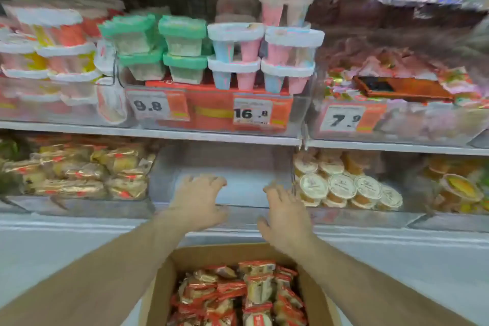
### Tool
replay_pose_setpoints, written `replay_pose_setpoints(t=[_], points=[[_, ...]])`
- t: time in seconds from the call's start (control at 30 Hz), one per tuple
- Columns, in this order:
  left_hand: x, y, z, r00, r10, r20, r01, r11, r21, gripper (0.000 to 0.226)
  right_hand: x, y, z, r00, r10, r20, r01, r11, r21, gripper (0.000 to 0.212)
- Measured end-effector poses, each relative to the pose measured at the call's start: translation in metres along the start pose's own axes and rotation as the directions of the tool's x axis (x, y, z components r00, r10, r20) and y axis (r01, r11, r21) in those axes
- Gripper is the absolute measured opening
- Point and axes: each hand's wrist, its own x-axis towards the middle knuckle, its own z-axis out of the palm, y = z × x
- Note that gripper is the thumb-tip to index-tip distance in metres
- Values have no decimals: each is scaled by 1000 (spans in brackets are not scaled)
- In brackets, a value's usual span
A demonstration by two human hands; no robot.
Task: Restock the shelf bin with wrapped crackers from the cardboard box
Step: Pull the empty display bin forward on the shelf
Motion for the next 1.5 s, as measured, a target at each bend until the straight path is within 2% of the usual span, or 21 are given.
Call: replay_pose_setpoints(t=[0.07,0.13,0.2,0.27,0.3,0.4,0.47,0.67,0.87,1.03,1.23,1.3,1.33,1.4,1.5], points=[[4,-16,34,994,-106,-12,106,994,34,67,10,-1,32,996,27,-81,-38,989,-141,57],[7,-35,69,985,-121,-123,131,989,74,57,22,4,62,971,7,-237,-75,956,-282,45],[8,-42,92,945,-18,-327,35,998,46,47,28,10,87,924,-59,-378,-73,943,-326,31],[9,-44,100,859,58,-509,-38,998,49,34,32,13,94,878,-90,-470,-77,943,-325,33],[9,-44,99,840,59,-540,-45,998,39,30,34,14,96,870,-93,-484,-74,946,-314,31],[7,-38,94,869,-6,-494,-24,998,-54,28,32,12,93,884,-58,-465,-95,950,-298,27],[7,-37,91,877,-35,-479,11,999,-53,29,30,11,85,900,-13,-437,-119,954,-275,28],[-8,-26,75,872,-73,-484,33,995,-91,28,20,4,69,867,72,-494,-157,978,-133,27],[-38,-14,60,927,-28,-375,31,1000,0,32,-12,-3,61,881,67,-469,-154,977,-150,25],[-58,-1,74,947,-16,-321,26,999,27,26,-34,-2,74,917,83,-389,-151,978,-147,26],[-68,2,78,962,-88,-258,85,996,-26,19,-42,-5,75,938,113,-329,-164,977,-134,31],[-72,2,76,971,-90,-222,89,996,-18,25,-46,-6,73,952,118,-282,-159,979,-127,32],[-73,2,76,974,-89,-209,94,995,16,36,-48,-7,70,961,120,-250,-157,978,-135,36],[-78,4,78,957,-61,-283,82,995,63,56,-58,-10,66,958,107,-266,-146,980,-133,45],[-110,14,87,842,76,-534,-76,997,23,55,-89,-17,72,886,-29,-463,-1,998,-63,42]])
